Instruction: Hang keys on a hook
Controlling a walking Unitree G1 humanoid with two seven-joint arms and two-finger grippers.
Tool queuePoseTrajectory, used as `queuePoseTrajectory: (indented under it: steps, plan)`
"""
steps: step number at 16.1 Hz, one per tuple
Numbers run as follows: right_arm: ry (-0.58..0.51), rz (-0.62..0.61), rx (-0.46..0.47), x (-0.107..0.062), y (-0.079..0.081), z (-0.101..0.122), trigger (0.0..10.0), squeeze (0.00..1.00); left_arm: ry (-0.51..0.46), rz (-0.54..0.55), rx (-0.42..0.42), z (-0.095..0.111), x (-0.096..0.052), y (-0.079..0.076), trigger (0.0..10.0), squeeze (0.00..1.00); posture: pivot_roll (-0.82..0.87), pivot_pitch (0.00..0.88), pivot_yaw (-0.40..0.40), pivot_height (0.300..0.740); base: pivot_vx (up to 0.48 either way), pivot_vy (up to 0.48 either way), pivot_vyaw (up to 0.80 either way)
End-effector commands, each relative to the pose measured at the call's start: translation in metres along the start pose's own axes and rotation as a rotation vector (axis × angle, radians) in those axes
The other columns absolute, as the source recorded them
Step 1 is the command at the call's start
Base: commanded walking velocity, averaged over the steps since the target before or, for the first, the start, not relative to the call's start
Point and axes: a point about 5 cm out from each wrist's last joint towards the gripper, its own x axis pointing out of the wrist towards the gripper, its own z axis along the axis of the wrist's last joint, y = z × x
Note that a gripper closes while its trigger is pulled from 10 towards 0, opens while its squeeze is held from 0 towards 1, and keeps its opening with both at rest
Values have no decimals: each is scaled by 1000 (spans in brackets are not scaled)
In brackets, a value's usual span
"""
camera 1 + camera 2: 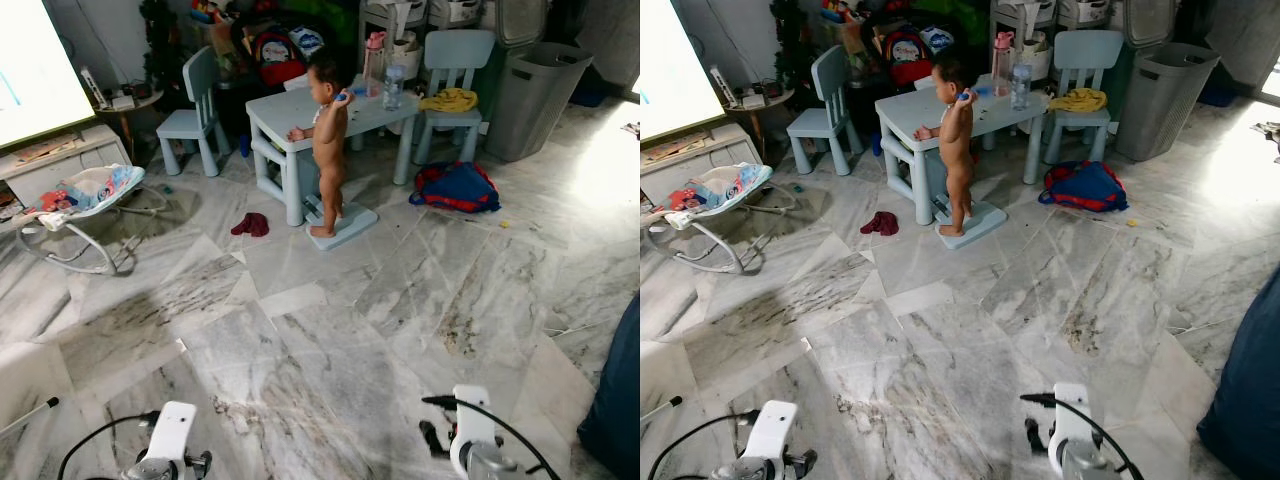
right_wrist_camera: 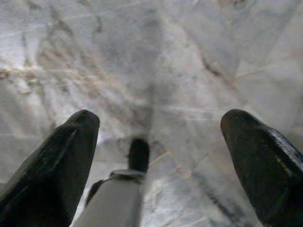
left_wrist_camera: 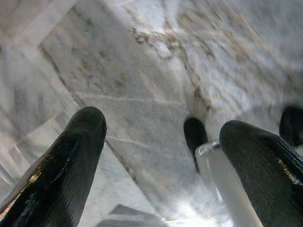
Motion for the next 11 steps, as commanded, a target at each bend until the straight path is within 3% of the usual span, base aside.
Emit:
queuePoseTrajectory:
  steps: [1,4,6,11]
  plan:
    - [38,36,19,0,6,-8,10000,0,-7,27,-81,1,0,4,10000,0,-76,0,25,740,0,0,0]
    - [69,21,57,-1,6,-14,10000,0,34,15,-129,-7,0,-5,10000,0,-79,0,26,740,0,0,0]
    - [74,52,19,-1,5,-14,10000,0,45,-18,-119,-9,1,-14,10000,0,-84,0,28,740,0,0,0]
    - [85,47,-13,-1,1,-13,10000,0,51,-40,-171,-9,2,-20,10000,0,-89,0,31,740,0,0,0]
